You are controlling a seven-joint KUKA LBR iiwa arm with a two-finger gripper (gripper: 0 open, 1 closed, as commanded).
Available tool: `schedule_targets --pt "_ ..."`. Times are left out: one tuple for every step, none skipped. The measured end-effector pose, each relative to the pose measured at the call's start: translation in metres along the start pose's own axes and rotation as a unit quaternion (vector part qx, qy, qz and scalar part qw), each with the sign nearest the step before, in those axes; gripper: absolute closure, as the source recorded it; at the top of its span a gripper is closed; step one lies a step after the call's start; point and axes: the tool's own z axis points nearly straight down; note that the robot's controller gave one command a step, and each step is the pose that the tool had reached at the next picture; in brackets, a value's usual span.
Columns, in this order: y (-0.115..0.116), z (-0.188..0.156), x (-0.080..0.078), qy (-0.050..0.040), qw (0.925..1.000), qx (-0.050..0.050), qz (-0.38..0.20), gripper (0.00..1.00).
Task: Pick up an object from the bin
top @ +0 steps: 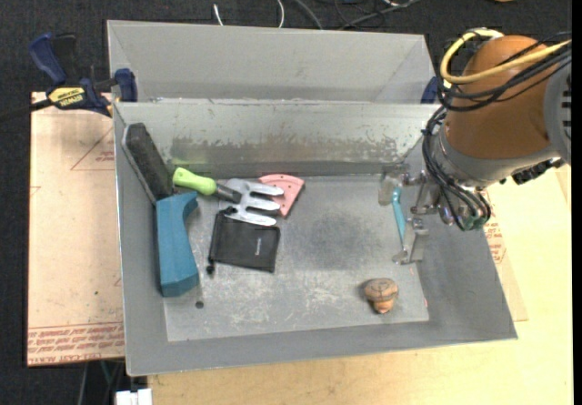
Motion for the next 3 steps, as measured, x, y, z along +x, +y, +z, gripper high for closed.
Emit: schedule_targets --pt "0.0 -0.004 -0.002 -0.0037 1.0 0.001 -0.001 0.0" --pt "-0.001 0.081 0.034 -0.0052 0.9986 0.001 -0.053 0.0" --pt "-0.002 0.092 0.046 -0.0057 0.9904 0.001 -0.138 0.0"
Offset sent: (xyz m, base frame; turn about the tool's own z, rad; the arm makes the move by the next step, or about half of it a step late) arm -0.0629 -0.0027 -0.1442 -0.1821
